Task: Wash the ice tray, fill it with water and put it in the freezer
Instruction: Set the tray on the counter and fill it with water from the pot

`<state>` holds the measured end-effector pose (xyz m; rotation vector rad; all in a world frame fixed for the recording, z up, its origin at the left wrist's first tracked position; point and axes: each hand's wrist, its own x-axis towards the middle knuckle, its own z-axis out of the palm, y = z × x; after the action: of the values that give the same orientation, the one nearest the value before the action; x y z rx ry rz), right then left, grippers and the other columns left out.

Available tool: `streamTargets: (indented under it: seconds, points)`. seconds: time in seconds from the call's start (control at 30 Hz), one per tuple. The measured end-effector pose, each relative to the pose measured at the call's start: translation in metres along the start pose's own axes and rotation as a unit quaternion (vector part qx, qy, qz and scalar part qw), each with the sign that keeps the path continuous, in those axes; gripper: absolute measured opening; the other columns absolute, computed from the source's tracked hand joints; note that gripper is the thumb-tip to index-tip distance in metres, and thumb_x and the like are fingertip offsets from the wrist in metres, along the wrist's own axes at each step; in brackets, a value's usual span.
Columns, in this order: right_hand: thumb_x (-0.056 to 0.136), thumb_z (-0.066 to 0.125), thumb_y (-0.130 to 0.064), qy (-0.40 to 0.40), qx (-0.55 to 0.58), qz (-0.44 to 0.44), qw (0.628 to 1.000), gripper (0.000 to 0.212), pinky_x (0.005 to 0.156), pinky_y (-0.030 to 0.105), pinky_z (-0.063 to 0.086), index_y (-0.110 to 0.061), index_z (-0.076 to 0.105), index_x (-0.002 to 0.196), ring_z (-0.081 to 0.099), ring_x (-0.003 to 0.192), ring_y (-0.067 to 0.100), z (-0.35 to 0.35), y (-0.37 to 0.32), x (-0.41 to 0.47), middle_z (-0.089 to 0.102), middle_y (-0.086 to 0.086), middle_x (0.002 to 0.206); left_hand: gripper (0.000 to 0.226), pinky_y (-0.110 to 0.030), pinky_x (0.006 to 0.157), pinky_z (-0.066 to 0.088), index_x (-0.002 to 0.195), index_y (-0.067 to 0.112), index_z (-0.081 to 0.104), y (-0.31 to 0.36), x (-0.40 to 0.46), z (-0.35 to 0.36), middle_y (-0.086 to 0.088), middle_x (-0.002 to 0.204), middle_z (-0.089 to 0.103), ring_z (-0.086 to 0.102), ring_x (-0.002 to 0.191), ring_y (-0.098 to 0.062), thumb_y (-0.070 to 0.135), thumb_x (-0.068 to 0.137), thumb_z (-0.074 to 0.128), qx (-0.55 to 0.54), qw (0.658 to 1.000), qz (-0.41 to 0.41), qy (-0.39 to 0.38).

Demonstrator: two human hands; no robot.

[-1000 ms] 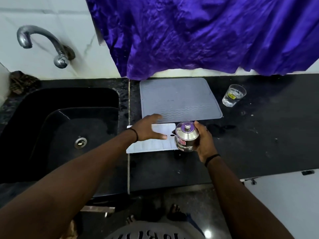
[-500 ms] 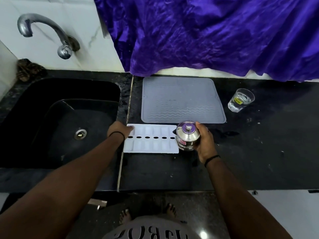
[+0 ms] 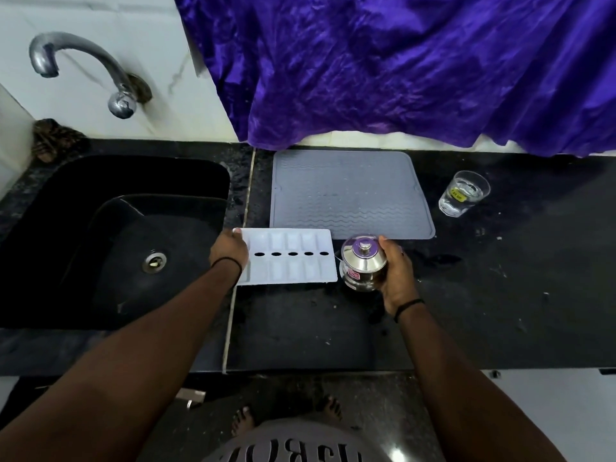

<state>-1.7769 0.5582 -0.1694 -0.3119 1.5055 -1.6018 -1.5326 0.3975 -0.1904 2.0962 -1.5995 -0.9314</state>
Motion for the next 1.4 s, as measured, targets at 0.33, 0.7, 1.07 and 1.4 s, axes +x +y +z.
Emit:
streamTargets:
  seconds: [0.33,0.7,1.07,1.4]
  points:
    - [0.091,0.063,-0.022,0.014,-0.01,-0.051,0.999,0.015,0.089,0.039,0.052,-0.01,0.072,0.095,0.066,0.089,0.023,-0.004,-0.005,0.01,0.072,0.01,0.095,0.04,-0.04,0.089,0.043,0.106,-0.003,0.06,0.01,0.003,-0.009,-0.027,0.114,0.061,0.056,0.106,-0.041,0.029,0.101,0.037,-0.05,0.997,0.057,0.0]
    - [0.091,0.064,-0.017,0.021,-0.039,-0.077,0.996,0.01,0.08,0.031,0.055,-0.015,0.072,0.085,0.068,0.081,0.017,0.0,-0.011,0.012,0.074,0.002,0.084,0.041,-0.042,0.096,0.043,0.117,-0.002,0.059,0.021,0.005,-0.013,-0.026,0.123,0.058,0.053,0.114,-0.042,0.028,0.101,0.036,-0.028,0.999,0.046,0.001]
    - [0.089,0.067,-0.017,0.013,-0.077,-0.105,0.991,0.006,0.073,0.023,0.054,-0.016,0.071,0.085,0.068,0.079,0.012,-0.004,-0.012,0.012,0.074,0.0,0.086,0.042,-0.04,0.095,0.041,0.119,-0.003,0.057,0.023,0.004,-0.009,-0.026,0.125,0.057,0.053,0.115,-0.042,0.029,0.101,0.035,-0.015,0.999,0.034,-0.01]
    - [0.088,0.069,-0.019,0.02,-0.117,-0.118,0.986,0.005,0.07,0.019,0.053,-0.018,0.071,0.083,0.067,0.079,0.009,-0.004,-0.012,0.013,0.073,-0.001,0.087,0.042,-0.041,0.097,0.04,0.121,-0.003,0.057,0.023,0.003,-0.006,-0.027,0.128,0.055,0.051,0.117,-0.042,0.026,0.102,0.034,0.001,0.999,0.032,-0.012]
